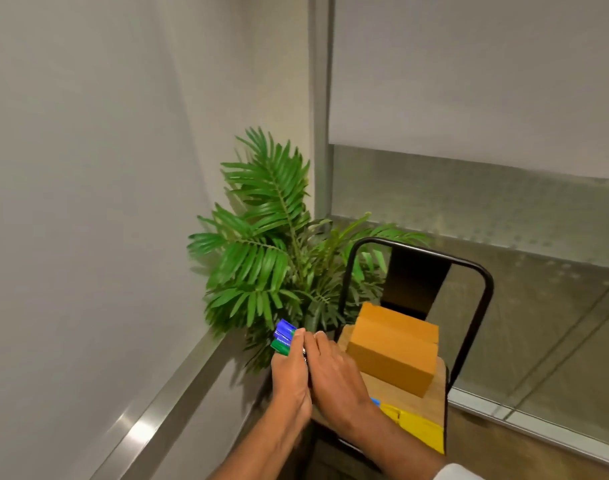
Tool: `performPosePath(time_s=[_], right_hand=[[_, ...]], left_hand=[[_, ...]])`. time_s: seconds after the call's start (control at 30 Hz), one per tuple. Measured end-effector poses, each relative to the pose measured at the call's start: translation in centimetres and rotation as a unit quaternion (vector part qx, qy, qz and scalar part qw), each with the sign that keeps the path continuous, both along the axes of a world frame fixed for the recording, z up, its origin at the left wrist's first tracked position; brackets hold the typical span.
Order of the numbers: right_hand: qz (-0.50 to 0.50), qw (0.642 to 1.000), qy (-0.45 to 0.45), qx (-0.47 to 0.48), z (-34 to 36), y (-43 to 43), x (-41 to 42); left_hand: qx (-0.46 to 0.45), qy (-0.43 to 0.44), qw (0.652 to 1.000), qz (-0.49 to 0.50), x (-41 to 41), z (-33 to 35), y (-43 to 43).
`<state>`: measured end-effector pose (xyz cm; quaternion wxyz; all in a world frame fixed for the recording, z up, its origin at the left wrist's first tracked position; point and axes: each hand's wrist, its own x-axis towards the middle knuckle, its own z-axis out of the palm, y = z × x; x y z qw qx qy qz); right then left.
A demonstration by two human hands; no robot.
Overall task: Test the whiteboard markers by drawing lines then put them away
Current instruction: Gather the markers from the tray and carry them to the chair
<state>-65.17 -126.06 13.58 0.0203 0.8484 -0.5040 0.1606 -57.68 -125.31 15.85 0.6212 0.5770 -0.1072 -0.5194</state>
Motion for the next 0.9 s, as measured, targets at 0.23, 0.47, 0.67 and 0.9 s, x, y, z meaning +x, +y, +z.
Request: performPosePath(time_s=[0.23, 0.47, 0.67, 0.9], right_hand=[[0.105, 0.988, -0.053, 0.096, 1.8, 6.1, 6.1], [0.191, 0.879, -0.306, 0.311, 5.1, 10.3, 7.0], [0.131, 0.764, -0.462, 0.431, 5.2, 13.7, 6.7], [0.179, 0.734, -0.430, 0.494, 3.4, 19.4, 5.7]], left_hand=[[-0.040, 0.073, 0.995, 0.061, 8.3, 0.9, 5.6], [-0.111, 0.142, 0.980, 0.081, 12.9, 1.9, 11.9], [-0.149, 0.148, 0.971, 0.113, 12.3, 1.6, 17.5], [-0.180, 0.151, 0.947, 0.219, 9.7, 1.2, 25.5]])
